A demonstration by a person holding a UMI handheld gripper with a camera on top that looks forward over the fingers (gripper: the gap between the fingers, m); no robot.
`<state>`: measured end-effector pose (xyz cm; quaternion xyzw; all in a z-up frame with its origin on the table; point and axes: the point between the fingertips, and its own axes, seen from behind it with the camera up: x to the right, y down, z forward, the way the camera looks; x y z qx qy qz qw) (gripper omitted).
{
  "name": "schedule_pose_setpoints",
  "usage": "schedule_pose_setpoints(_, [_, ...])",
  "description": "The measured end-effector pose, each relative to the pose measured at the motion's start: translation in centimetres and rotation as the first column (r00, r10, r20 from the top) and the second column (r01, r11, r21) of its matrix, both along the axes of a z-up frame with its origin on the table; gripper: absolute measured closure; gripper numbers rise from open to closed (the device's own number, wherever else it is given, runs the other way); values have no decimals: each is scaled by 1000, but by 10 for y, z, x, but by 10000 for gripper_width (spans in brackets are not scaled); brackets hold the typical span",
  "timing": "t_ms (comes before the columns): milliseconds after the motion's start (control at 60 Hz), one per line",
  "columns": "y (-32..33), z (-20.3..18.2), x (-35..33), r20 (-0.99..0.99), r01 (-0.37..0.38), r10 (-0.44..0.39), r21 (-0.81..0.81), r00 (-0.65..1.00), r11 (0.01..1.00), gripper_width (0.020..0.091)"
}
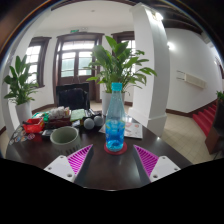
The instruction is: Pour water
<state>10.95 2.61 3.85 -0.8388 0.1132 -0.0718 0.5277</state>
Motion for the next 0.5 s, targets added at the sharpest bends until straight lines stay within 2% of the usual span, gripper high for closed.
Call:
schedule_pose_setpoints(183, [-76, 56, -32, 22, -27, 27, 15, 999, 1000, 305])
schedule_pose_setpoints(317, [-105, 99, -55, 67, -47, 45, 34, 997, 998, 305])
schedule_pose_setpoints(500, [-121, 122, -96, 34, -121, 120, 52, 992, 991, 305])
